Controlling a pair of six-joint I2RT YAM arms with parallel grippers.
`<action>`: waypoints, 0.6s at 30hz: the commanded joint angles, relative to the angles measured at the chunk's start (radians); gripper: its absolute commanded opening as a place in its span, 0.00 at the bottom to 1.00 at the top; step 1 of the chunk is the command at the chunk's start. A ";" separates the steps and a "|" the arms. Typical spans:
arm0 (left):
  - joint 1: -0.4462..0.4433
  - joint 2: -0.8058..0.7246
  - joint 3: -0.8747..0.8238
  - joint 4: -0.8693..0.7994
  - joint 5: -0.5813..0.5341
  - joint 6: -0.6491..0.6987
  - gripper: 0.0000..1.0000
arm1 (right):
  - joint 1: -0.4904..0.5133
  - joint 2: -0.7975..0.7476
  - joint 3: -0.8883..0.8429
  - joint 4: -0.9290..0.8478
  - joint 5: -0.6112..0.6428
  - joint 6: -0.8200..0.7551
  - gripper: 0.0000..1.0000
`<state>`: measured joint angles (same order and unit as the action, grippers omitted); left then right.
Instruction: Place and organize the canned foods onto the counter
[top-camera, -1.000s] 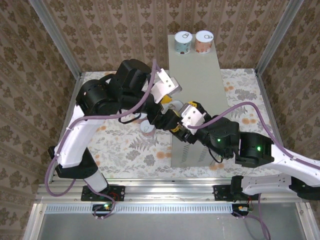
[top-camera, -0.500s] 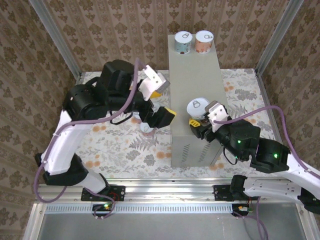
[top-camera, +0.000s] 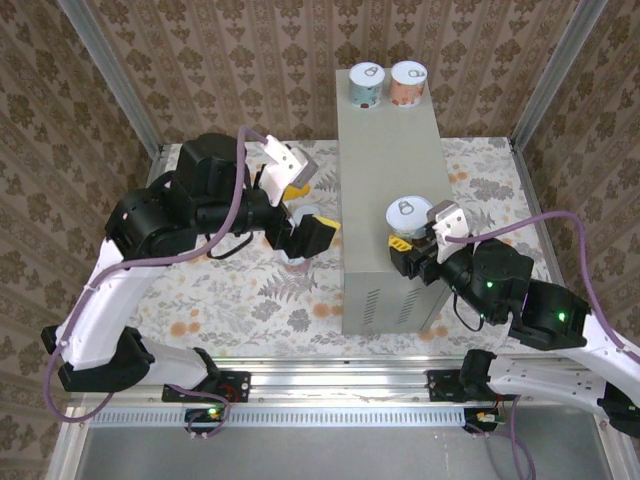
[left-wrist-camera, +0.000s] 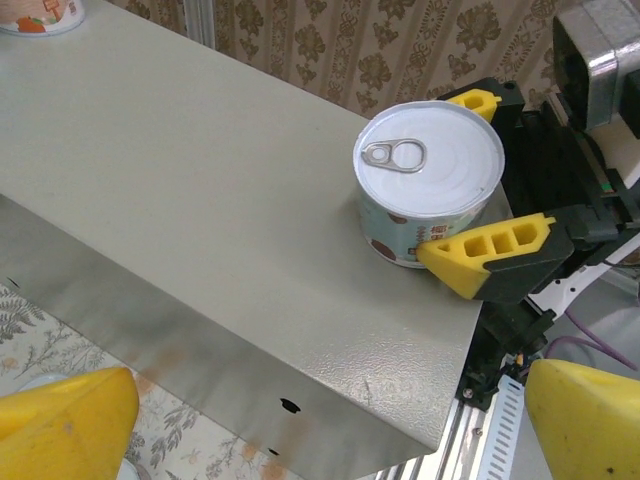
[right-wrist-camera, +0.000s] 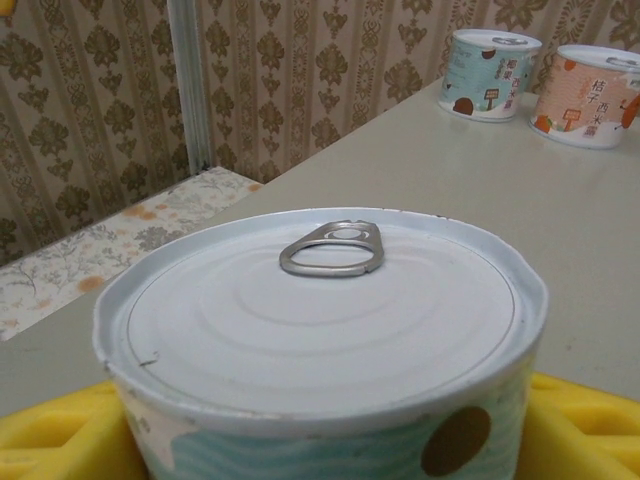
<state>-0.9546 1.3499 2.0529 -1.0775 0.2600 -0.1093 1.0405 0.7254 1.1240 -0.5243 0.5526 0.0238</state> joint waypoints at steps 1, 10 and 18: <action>0.008 -0.027 -0.017 0.048 -0.007 -0.025 1.00 | -0.005 -0.015 -0.013 -0.075 -0.011 0.028 0.77; 0.012 -0.050 -0.047 0.061 -0.011 -0.033 1.00 | -0.004 -0.019 -0.007 -0.095 -0.018 0.030 0.79; 0.017 -0.062 -0.066 0.063 -0.009 -0.035 1.00 | -0.004 -0.021 0.009 -0.112 -0.022 0.033 0.84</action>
<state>-0.9463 1.3094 1.9999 -1.0389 0.2558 -0.1226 1.0405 0.7124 1.1236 -0.5968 0.5407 0.0532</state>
